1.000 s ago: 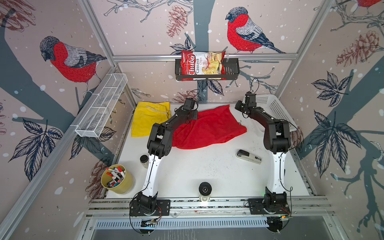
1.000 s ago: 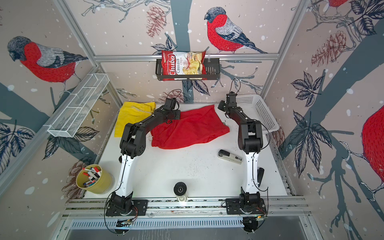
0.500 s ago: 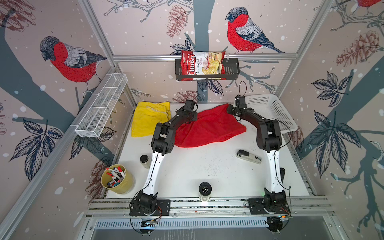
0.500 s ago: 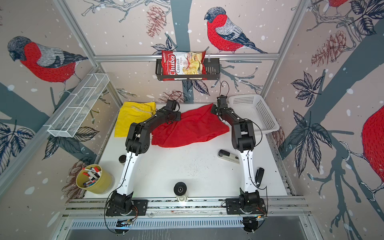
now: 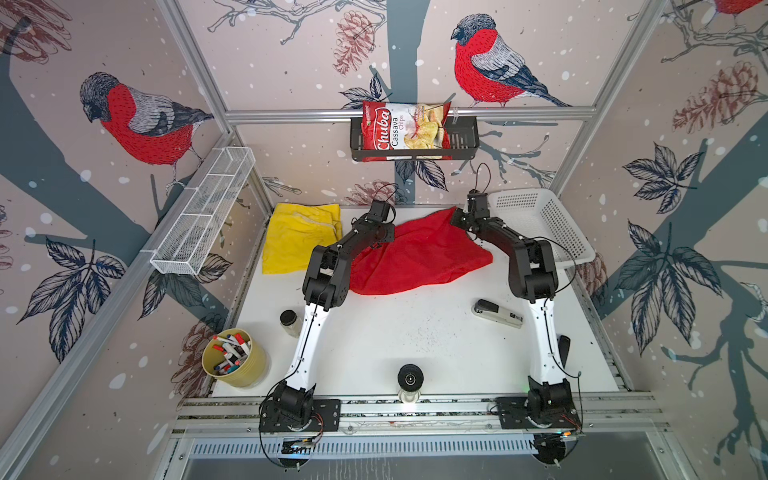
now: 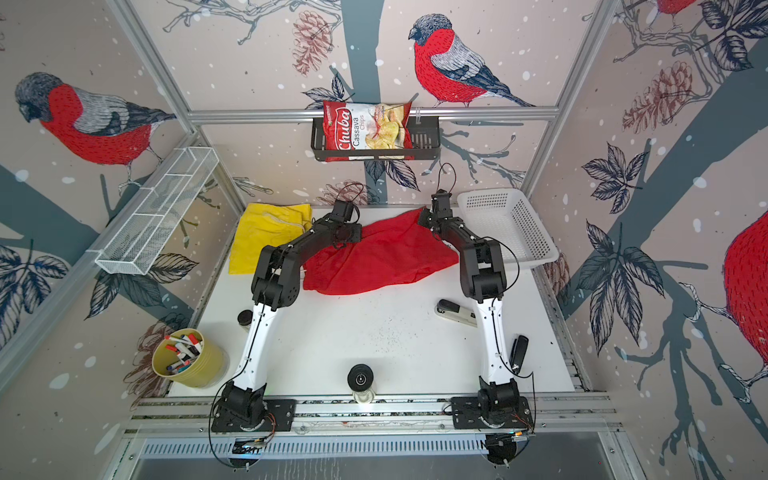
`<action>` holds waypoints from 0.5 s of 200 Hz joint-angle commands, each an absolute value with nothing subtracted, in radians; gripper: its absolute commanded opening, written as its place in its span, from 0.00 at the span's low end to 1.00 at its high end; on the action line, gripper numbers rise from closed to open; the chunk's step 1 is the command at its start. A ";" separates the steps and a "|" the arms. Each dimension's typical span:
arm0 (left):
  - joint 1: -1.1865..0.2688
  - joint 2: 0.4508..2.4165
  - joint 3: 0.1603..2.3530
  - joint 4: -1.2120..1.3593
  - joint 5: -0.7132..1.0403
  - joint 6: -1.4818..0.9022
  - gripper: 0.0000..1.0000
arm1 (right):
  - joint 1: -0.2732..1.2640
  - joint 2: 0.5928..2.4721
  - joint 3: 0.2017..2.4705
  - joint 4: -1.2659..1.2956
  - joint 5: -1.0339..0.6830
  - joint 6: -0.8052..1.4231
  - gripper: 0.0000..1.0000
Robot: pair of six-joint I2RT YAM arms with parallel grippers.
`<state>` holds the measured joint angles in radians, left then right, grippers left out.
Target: Fold and stack the shorts
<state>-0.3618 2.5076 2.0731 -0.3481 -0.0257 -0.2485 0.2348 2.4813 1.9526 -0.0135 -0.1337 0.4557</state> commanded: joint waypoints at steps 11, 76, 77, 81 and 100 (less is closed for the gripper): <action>-0.360 2.511 2.089 -0.367 -0.021 -0.253 0.00 | 0.243 2.552 2.039 0.065 -0.191 0.527 0.02; -0.359 2.525 2.118 -0.389 -0.034 -0.251 0.00 | 0.194 2.699 2.196 -0.043 -0.124 0.701 0.04; -0.359 2.526 2.118 -0.389 -0.035 -0.251 0.00 | 0.194 2.699 2.196 -0.044 -0.122 0.702 0.04; -0.359 2.529 2.125 -0.391 -0.041 -0.251 0.00 | 0.191 2.703 2.200 -0.054 -0.115 0.705 0.04; -0.355 2.550 2.148 -0.408 -0.095 -0.259 0.00 | 0.186 2.695 2.189 -0.090 -0.090 0.699 0.04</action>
<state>-0.3614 2.5290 2.1220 -0.3740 -0.0315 -0.2558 0.1917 2.6904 2.1941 -0.0048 -0.1474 0.6632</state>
